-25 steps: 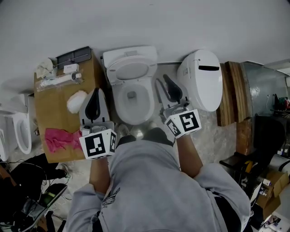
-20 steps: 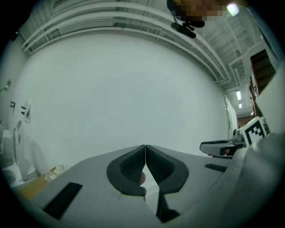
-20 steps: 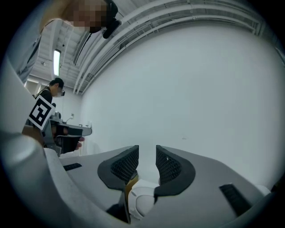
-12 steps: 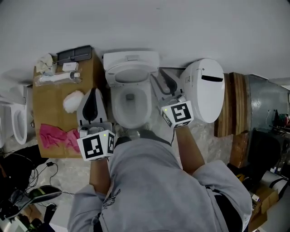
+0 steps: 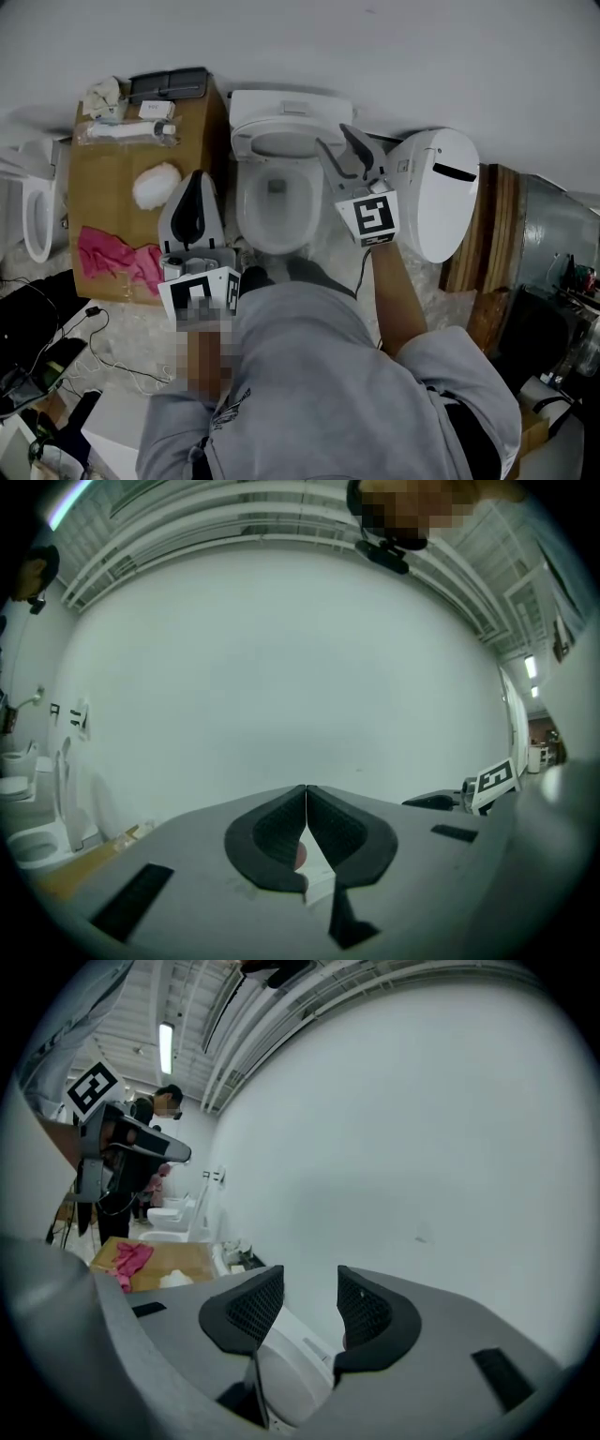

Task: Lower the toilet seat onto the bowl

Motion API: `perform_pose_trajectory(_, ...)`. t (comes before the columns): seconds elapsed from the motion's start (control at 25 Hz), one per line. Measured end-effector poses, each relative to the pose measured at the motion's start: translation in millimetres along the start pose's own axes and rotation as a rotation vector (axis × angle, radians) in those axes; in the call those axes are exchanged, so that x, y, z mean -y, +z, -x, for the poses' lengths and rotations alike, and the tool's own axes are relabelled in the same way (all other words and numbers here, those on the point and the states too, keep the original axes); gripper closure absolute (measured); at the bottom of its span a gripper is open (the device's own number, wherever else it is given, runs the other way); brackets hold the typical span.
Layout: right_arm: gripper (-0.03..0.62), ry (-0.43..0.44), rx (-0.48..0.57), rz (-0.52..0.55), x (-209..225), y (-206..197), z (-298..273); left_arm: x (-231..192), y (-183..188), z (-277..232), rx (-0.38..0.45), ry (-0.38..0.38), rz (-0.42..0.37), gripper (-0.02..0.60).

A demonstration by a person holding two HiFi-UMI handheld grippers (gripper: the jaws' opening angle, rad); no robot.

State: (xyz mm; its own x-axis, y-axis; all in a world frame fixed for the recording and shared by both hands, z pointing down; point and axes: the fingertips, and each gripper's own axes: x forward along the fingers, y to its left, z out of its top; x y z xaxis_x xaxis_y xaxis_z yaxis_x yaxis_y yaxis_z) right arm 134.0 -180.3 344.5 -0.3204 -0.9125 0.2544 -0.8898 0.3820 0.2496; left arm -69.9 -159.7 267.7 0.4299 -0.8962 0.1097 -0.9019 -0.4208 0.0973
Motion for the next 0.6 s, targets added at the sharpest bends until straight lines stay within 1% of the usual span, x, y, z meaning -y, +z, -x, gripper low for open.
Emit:
perform_pose_trajectory(0.28,0.439,0.054,-0.051,0.057,-6.2,-24.1,-25.3,-8.7,-9.7,-0.2,-0.026,0.031,0.011,0.581)
perform_pose_trajectory(0.48,0.434,0.101,-0.113,0.11,-10.5,-50.7,-43.0,-14.8,-16.8,-1.7,-0.04,0.048,0.015,0.581)
perform_pose_trajectory(0.6,0.433,0.135,-0.16,0.166,-14.2,-69.3,-53.1,-18.9,-20.9,-2.5,-0.049,0.06,0.019,0.581)
